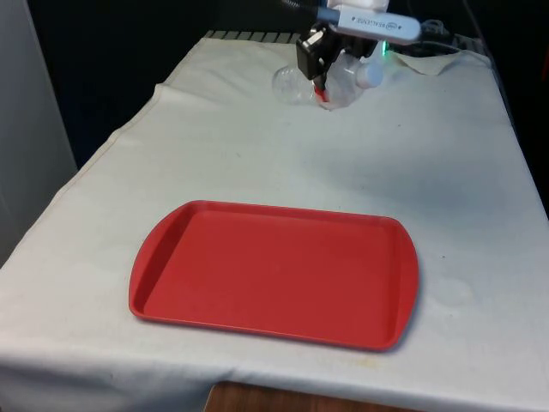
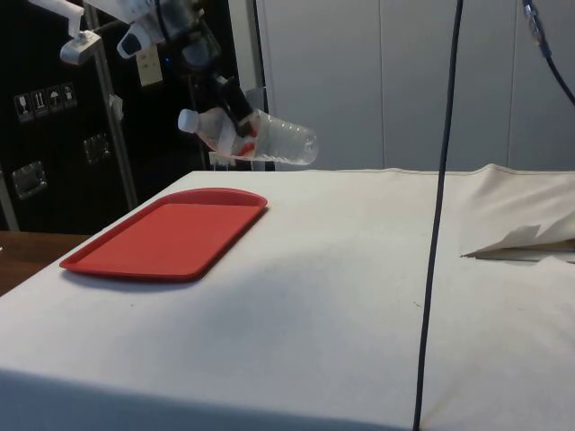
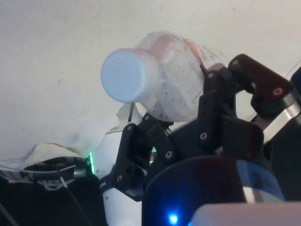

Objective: Place the bottle upright on the tray.

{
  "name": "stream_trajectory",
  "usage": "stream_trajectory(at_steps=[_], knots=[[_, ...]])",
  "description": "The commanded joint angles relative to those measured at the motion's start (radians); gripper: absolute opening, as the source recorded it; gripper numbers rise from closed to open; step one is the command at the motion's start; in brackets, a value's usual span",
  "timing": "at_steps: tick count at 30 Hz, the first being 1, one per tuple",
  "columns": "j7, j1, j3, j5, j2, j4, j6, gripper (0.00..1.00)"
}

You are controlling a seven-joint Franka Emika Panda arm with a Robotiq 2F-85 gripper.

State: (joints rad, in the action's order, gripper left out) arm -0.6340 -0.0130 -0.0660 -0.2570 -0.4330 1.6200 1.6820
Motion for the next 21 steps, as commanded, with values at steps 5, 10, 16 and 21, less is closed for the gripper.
stream_trajectory(at_steps=[5, 10, 16, 21], knots=[[0.041, 0.001, 0.001, 0.003, 0.000, 0.002, 0.038, 0.00], [0.068, 0.001, 0.002, 0.001, 0.002, 0.005, 0.059, 0.00], [0.094, 0.000, 0.003, 0.000, 0.002, 0.007, 0.079, 0.00], [0.128, 0.000, 0.005, -0.001, 0.000, 0.007, 0.103, 0.00]])
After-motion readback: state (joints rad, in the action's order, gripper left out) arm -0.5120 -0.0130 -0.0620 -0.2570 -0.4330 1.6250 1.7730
